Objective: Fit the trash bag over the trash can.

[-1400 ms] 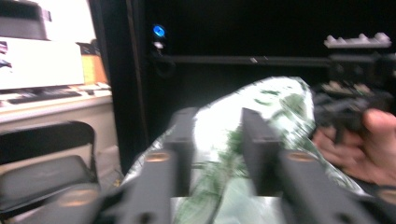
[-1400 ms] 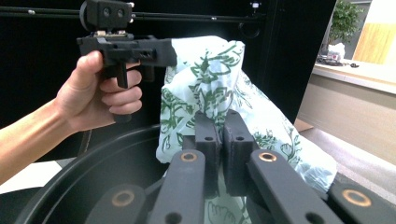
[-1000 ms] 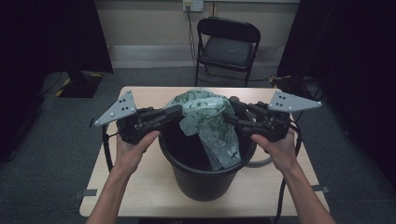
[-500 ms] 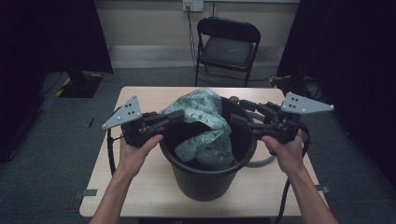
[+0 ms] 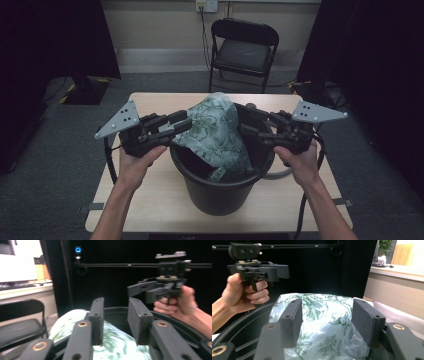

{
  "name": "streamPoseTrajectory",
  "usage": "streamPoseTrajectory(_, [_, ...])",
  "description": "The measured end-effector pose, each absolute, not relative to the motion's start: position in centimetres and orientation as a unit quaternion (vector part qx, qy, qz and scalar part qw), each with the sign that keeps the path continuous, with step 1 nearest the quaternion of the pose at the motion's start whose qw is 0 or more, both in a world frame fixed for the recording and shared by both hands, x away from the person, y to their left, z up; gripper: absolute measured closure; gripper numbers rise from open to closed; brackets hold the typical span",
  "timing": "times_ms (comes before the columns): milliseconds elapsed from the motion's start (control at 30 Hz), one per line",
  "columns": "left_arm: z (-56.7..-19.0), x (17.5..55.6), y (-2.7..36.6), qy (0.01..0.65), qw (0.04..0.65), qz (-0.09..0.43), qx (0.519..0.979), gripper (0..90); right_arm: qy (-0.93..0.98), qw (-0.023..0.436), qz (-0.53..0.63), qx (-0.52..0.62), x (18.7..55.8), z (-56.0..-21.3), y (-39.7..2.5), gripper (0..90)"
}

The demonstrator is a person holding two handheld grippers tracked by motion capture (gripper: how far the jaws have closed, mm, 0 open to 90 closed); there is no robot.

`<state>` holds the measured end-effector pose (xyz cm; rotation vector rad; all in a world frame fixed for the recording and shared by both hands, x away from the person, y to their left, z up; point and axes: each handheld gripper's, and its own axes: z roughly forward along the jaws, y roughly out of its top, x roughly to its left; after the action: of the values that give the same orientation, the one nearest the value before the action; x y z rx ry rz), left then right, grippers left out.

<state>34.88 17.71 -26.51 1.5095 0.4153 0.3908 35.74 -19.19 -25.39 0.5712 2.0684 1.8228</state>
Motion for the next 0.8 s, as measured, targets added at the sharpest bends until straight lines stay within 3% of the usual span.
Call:
streamPoseTrajectory(300, [-29.8,37.2,19.1,0.249,0.663,0.175,0.684,47.2,0.724,0.163,0.638,0.204,35.8,-25.7,-19.5,41.2])
streamPoseTrajectory(433, [-30.2,37.3,19.0,0.246,0.663,0.16,0.689,45.6,0.721,0.162,0.64,0.209,36.0,-25.9,-19.5,40.9])
streamPoseTrajectory(533, [-30.3,37.3,18.9,0.248,0.66,0.16,0.691,53.7,0.723,0.16,0.638,0.21,36.1,-26.1,-19.4,40.7])
streamPoseTrajectory(800, [-30.1,36.8,19.0,0.242,0.65,0.183,0.696,87.6,0.726,0.16,0.635,0.212,36.3,-26.3,-19.3,40.3])
